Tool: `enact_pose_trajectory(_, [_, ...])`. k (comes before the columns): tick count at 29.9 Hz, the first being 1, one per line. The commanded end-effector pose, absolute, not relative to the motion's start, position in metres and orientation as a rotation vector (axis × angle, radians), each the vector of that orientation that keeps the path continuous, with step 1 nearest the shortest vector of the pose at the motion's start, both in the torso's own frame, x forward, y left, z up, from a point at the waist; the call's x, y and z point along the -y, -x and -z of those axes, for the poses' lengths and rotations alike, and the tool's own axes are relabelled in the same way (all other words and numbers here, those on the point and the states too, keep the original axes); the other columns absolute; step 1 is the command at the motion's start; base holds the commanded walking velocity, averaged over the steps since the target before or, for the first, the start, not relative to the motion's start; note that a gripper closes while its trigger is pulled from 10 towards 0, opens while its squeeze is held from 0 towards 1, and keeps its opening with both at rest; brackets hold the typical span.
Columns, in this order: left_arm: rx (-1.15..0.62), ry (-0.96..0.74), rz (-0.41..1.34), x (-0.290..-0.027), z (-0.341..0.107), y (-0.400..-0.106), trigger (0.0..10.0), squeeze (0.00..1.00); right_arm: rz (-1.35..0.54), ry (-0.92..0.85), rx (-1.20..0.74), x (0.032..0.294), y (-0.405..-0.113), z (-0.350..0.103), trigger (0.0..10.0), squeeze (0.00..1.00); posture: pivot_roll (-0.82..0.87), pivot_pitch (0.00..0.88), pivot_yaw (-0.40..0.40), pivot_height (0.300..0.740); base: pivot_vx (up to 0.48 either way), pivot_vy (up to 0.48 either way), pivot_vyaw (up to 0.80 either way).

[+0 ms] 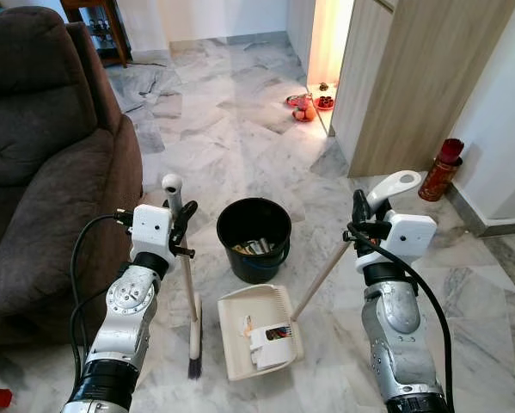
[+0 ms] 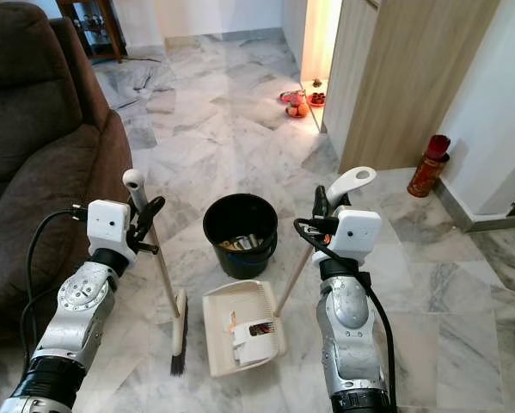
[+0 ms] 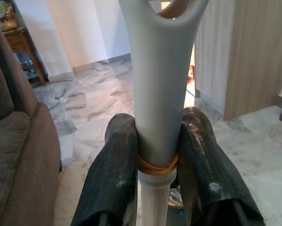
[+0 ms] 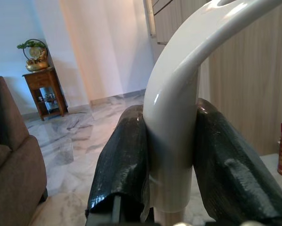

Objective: Sweep floor

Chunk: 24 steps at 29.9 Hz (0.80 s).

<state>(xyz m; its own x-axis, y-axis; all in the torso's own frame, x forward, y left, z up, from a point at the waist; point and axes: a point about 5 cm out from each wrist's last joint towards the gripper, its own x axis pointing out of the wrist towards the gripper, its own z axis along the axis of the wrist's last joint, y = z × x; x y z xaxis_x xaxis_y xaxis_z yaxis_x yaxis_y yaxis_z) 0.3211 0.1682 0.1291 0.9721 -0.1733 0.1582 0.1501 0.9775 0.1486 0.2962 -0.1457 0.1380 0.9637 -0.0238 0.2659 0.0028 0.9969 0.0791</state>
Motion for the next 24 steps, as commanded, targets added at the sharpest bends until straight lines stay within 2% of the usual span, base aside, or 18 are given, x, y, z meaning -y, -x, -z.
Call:
enact_pose_trajectory(1, [0.219,-0.164,0.158,-0.173,-0.14,-0.324,10.0,0.0,-0.017,-0.082,0.344,0.138,-0.295,-0.155,10.0,0.0,-0.01,0.056,0.087,0.74,0.0,0.0,0.0])
enact_pose_trajectory(12, [0.216,-0.166,0.153,-0.173,-0.138,-0.323,10.0,0.0,-0.05,-0.068,0.398,0.139,-0.288,-0.171,10.0,0.0,-0.01,0.064,0.077,0.74,0.0,0.0,0.0])
enact_pose_trajectory(24, [0.211,-0.162,0.147,-0.173,-0.135,-0.321,10.0,0.0,-0.048,-0.079,0.552,0.139,-0.285,-0.218,10.0,0.0,-0.01,0.071,0.065,0.74,0.0,0.0,0.0])
